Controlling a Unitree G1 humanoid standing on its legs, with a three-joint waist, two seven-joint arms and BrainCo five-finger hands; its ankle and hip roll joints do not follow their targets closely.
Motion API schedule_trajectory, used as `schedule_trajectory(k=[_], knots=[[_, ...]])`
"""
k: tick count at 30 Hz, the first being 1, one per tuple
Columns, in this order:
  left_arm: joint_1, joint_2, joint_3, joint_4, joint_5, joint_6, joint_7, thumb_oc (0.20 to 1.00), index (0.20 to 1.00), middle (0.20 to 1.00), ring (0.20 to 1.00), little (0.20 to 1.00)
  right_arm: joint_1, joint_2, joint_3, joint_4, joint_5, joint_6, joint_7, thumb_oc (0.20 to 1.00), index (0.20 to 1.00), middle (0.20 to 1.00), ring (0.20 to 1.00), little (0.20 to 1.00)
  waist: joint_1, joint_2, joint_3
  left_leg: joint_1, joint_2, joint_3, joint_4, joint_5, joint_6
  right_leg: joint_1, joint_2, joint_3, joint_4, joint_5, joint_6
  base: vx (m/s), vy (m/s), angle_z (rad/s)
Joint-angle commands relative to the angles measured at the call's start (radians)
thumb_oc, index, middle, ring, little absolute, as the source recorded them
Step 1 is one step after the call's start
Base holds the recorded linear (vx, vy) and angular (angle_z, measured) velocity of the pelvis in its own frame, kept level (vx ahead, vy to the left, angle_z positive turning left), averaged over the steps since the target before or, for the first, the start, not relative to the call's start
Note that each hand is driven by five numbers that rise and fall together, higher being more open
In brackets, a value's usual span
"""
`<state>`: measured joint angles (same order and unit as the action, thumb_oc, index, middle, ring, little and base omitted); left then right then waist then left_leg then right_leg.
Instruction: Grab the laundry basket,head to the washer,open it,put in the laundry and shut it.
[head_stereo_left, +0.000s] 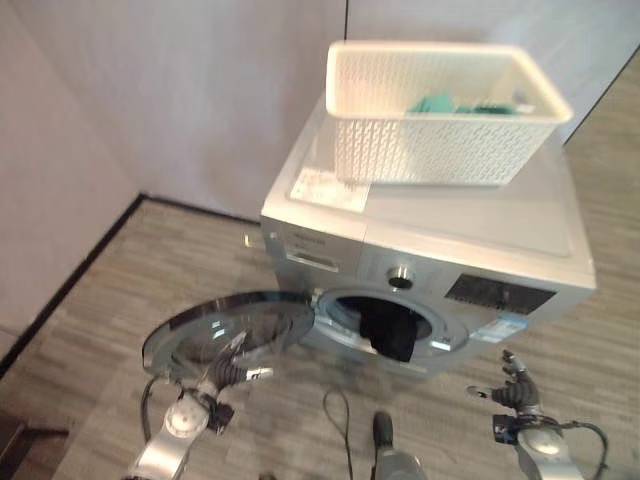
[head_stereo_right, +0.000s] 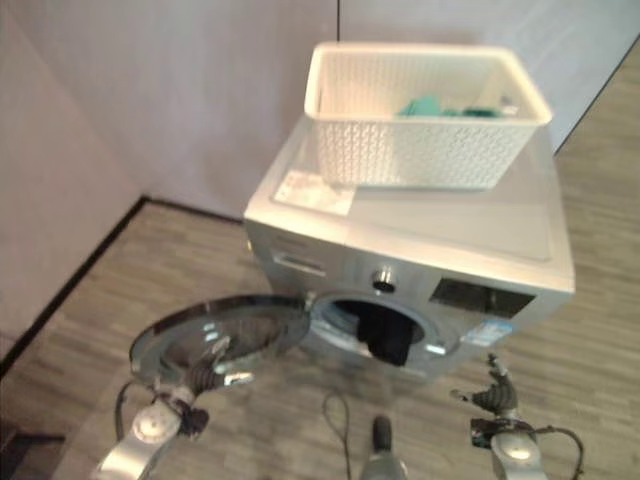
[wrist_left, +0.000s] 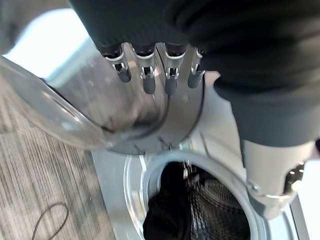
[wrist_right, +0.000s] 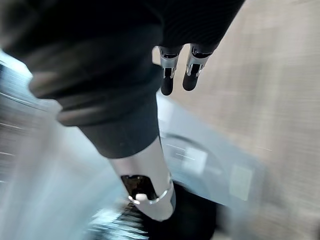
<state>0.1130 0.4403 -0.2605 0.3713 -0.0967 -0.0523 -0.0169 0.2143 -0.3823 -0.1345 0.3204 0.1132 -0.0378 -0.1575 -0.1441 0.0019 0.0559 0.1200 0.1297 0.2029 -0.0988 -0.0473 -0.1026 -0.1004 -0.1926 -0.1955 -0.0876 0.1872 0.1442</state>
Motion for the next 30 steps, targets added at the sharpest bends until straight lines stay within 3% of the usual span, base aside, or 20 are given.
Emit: schedule_trajectory(k=[1, 6, 8, 20, 24, 27, 28, 29, 30], knots=[[-0.054, 0.009, 0.016, -0.023, 0.032, -0.029, 0.000, 1.000, 1.000, 1.000, 1.000, 1.000, -0.028, -0.006, -0.074, -0.068, 0.069, -0.044, -0.043, 1.000, 1.000, 1.000, 1.000, 1.000, -0.008, 0.005, 0.014, 0.020, -0.017, 0.013, 0.055, -0.113, 0.074, -0.005, -0.012, -0.031, 0.067, -0.102, 0.022, 0.08, 0.015, 0.06], [-0.049, -0.012, -0.005, -0.032, 0.004, -0.026, -0.009, 1.000, 1.000, 1.000, 1.000, 1.000, -0.034, 0.032, -0.112, -0.207, 0.088, -0.071, -0.086, 1.000, 1.000, 1.000, 1.000, 1.000, -0.013, 0.008, -0.006, 0.047, -0.014, 0.015, 0.065, -0.130, 0.081, 0.015, 0.003, -0.003, 0.076, -0.122, 0.018, 0.04, 0.022, -0.06], [-0.043, -0.018, -0.007, -0.042, -0.002, -0.031, -0.011, 1.000, 1.000, 1.000, 1.000, 1.000, -0.063, 0.033, -0.134, -0.300, 0.032, -0.095, -0.132, 1.000, 1.000, 1.000, 1.000, 1.000, -0.013, 0.013, -0.027, 0.069, -0.016, 0.029, 0.063, -0.145, 0.088, 0.026, 0.009, 0.013, 0.077, -0.126, 0.023, 0.05, 0.061, -0.17], [-0.027, -0.032, 0.003, 0.004, 0.012, -0.061, -0.015, 1.000, 1.000, 1.000, 1.000, 1.000, -0.172, -0.072, -0.289, -0.512, -0.223, -0.127, -0.300, 1.000, 1.000, 1.000, 1.000, 1.000, -0.006, 0.005, -0.050, 0.078, -0.058, 0.037, 0.071, -0.177, 0.123, 0.016, -0.013, 0.065, 0.059, -0.080, 0.050, -0.01, 0.073, -0.11], [-0.042, -0.027, -0.001, 0.016, 0.038, -0.069, -0.022, 1.000, 1.000, 1.000, 1.000, 1.000, -0.233, -0.161, -0.353, -0.536, -0.335, -0.104, -0.364, 1.000, 1.000, 1.000, 1.000, 1.000, 0.011, -0.013, -0.054, 0.062, -0.074, 0.017, 0.077, -0.180, 0.131, 0.018, -0.035, 0.048, 0.048, -0.065, 0.060, -0.03, 0.044, 0.02], [-0.049, -0.015, 0.002, 0.014, 0.040, -0.072, -0.036, 1.000, 1.000, 1.000, 1.000, 1.000, -0.278, -0.280, -0.365, -0.517, -0.373, -0.079, -0.358, 1.000, 1.000, 1.000, 1.000, 1.000, 0.028, -0.031, -0.053, 0.050, -0.075, 0.010, 0.108, -0.200, 0.133, 0.030, -0.046, 0.030, 0.040, -0.060, 0.068, -0.02, 0.008, 0.02], [-0.050, -0.016, 0.003, 0.014, 0.040, -0.072, -0.036, 1.000, 1.000, 1.000, 1.000, 1.000, -0.280, -0.282, -0.365, -0.516, -0.373, -0.078, -0.358, 1.000, 1.000, 1.000, 1.000, 1.000, 0.028, -0.033, -0.051, 0.046, -0.078, 0.010, 0.111, -0.196, 0.132, 0.028, -0.049, 0.030, 0.039, -0.056, 0.066, -0.04, 0.040, 0.04], [-0.055, 0.002, 0.008, 0.016, 0.039, -0.075, -0.048, 1.000, 1.000, 1.000, 1.000, 1.000, -0.334, -0.437, -0.340, -0.494, -0.424, -0.047, -0.301, 1.000, 1.000, 1.000, 1.000, 1.000, 0.050, -0.060, -0.041, 0.023, -0.078, 0.001, 0.175, -0.227, 0.137, 0.038, -0.062, 0.023, 0.036, -0.050, 0.072, -0.07, 0.026, 0.03], [-0.057, 0.000, 0.009, 0.015, 0.038, -0.075, -0.048, 1.000, 1.000, 1.000, 1.000, 1.000, -0.340, -0.440, -0.337, -0.490, -0.423, -0.047, -0.301, 1.000, 1.000, 1.000, 1.000, 1.000, 0.049, -0.062, -0.040, 0.018, -0.081, 0.002, 0.180, -0.224, 0.137, 0.036, -0.065, 0.024, 0.035, -0.046, 0.070, -0.06, 0.051, 0.03]])
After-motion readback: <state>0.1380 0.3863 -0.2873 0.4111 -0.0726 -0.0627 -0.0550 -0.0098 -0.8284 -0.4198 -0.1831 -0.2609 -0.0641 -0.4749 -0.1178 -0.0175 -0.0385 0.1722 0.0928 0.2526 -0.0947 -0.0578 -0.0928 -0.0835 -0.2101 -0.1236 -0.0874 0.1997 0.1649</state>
